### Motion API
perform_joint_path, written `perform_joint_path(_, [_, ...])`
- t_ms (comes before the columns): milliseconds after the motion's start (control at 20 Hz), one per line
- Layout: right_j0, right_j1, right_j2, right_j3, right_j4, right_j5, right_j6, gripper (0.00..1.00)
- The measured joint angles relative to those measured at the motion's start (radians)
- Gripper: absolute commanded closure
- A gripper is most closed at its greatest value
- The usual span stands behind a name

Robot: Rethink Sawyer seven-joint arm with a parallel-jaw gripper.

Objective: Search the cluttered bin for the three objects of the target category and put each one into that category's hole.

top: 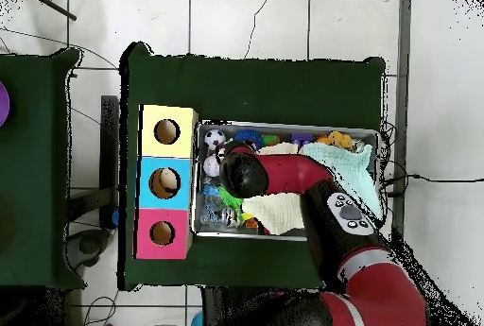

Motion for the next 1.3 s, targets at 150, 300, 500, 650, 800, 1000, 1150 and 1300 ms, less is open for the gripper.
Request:
perform_joint_path(150, [-0.01, 0.0, 0.012, 0.0, 0.0, 0.001, 0.0, 0.0])
perform_joint_path(300, [-0.017, 0.002, 0.021, 0.0, -0.005, 0.007, 0.0, 0.0])
perform_joint_path(500, [-0.022, 0.005, 0.029, 0.0, -0.021, 0.009, 0.0, 1.0])
perform_joint_path(650, [-0.023, 0.013, 0.043, 0.0, -0.027, 0.009, 0.0, 1.0])
perform_joint_path(800, [-0.023, 0.012, 0.049, 0.0, -0.027, 0.014, 0.0, 1.0])
perform_joint_path(1000, [-0.023, 0.012, 0.049, 0.0, -0.027, 0.026, 0.0, 1.0])
perform_joint_path(1150, [-0.023, 0.011, 0.049, 0.0, -0.027, 0.038, 0.0, 1.0])
perform_joint_path(1300, [-0.023, 0.01, 0.05, 0.0, -0.027, 0.049, 0.0, 1.0])
